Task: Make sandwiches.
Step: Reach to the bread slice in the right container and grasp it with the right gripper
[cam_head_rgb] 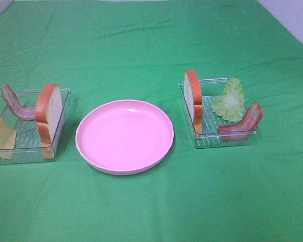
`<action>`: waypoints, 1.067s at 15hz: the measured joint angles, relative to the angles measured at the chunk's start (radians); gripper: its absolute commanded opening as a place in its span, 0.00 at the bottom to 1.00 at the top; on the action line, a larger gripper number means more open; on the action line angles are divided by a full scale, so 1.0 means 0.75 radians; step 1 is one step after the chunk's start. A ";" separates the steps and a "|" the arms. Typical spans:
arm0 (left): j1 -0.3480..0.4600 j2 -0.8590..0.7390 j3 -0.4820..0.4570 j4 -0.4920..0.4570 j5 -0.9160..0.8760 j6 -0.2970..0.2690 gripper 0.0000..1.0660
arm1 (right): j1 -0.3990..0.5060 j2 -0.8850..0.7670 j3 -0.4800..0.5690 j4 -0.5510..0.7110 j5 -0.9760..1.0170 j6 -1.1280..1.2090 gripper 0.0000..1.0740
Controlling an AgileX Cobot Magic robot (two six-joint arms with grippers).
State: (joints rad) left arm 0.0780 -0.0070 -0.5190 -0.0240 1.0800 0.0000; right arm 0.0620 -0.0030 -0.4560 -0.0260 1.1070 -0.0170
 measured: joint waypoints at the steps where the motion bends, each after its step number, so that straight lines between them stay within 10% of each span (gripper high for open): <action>1: 0.000 0.000 0.000 0.000 0.000 0.000 0.85 | 0.000 0.000 0.000 0.000 0.000 0.000 0.86; 16: 0.000 0.000 0.000 0.000 0.000 0.000 0.85 | 0.000 0.000 0.000 0.000 0.000 0.000 0.86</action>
State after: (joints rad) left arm 0.0780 -0.0070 -0.5190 -0.0240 1.0800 0.0000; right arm 0.0620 -0.0030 -0.4560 -0.0260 1.1070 -0.0170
